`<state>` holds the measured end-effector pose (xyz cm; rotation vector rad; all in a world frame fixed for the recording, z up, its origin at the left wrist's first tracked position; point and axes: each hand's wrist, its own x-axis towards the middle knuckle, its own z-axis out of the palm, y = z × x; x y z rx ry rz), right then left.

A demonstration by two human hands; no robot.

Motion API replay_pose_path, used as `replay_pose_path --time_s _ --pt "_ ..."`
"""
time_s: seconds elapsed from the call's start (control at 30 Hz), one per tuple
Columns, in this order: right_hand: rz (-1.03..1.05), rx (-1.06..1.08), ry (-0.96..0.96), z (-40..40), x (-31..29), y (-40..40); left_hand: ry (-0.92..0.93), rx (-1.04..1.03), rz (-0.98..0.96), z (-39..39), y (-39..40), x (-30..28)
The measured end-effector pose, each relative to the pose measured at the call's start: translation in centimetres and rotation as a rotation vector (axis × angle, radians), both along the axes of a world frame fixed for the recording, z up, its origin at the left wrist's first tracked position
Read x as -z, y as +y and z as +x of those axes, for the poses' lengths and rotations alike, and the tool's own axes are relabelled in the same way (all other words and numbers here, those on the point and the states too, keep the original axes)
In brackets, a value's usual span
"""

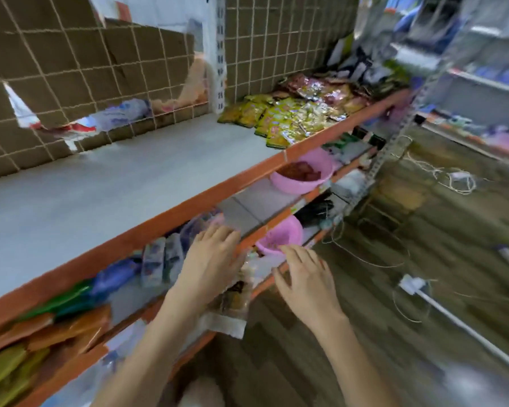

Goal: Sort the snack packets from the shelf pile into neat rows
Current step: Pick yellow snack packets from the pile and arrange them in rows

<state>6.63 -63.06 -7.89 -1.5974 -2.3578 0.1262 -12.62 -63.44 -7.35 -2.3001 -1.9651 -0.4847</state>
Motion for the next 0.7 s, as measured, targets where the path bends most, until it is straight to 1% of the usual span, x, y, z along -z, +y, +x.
replay_pose_path --time_s 0.17,0.33,0.47,0.7 --pt "-0.023 0.165 0.032 5.6 0.8 1.9 -0.013 0.149 -0.039 5.8 4.7 0.2" --pt "-0.074 0.202 0.058 8.9 1.3 6.7 -0.067 0.210 -0.042 8.9 11.2 0.3" --pt "-0.050 0.205 0.082 10.8 0.7 13.4 -0.124 0.248 0.001 10.5 18.3 -0.2" --pt "-0.034 0.119 0.080 12.1 -1.9 27.6 -0.182 0.148 -0.005 11.5 30.5 -2.6"
